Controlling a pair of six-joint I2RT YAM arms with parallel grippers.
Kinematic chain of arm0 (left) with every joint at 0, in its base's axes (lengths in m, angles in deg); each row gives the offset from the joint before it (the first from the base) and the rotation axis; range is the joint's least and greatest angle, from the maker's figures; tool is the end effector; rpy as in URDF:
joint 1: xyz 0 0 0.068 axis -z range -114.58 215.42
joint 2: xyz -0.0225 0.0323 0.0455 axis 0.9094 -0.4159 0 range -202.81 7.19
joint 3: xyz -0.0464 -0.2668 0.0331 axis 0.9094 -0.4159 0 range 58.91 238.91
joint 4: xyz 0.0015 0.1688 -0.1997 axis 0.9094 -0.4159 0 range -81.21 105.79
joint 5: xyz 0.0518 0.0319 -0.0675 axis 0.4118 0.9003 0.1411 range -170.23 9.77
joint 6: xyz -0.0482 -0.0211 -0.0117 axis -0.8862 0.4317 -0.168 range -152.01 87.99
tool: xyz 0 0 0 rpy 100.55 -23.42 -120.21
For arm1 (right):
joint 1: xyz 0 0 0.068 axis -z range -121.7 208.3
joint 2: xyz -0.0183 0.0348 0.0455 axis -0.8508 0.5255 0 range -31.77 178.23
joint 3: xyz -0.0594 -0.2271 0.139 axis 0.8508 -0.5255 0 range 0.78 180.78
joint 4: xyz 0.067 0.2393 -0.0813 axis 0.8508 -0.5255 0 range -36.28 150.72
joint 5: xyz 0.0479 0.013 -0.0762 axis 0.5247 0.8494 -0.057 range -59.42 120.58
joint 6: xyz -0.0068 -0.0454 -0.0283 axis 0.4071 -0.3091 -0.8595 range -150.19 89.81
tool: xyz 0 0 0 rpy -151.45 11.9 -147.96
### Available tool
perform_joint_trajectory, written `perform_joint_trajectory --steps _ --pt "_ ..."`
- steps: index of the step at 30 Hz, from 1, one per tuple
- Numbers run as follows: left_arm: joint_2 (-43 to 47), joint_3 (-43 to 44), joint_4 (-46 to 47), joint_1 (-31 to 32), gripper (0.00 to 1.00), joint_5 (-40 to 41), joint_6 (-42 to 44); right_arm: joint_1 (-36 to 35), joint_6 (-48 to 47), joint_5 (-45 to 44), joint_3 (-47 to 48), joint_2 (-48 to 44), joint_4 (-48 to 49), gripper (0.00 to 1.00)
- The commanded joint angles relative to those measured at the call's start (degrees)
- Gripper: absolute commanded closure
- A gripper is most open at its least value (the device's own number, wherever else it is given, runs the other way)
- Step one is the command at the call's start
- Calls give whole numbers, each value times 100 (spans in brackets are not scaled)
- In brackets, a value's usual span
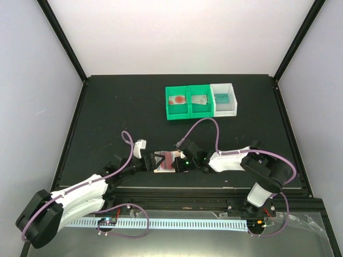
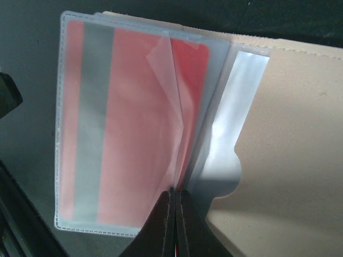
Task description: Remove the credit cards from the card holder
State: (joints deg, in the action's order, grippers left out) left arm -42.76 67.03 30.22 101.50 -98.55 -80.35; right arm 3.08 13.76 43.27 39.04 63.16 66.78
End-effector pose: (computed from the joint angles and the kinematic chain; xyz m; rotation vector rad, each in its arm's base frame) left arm 0.1296 -0.1081 0.1474 -0.0210 2.2627 -1.1889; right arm 0.1627 0.2479 0.1207 -0.3729 2.6828 0.9329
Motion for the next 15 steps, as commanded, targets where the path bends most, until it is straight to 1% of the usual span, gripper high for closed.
perform_joint_trajectory --steps 1,5,10,15 --pt "-242 34 778 -139 8 -442 -269 -37 72 135 -183 202 219 98" --pt "-392 159 897 -213 7 -693 -298 -41 80 124 -202 204 252 98" --pt "-562 167 1118 -238 5 -774 -384 -37 69 120 -195 166 249 98" --pt "-881 155 1480 -234 6 -959 -416 -40 104 179 -170 219 279 98"
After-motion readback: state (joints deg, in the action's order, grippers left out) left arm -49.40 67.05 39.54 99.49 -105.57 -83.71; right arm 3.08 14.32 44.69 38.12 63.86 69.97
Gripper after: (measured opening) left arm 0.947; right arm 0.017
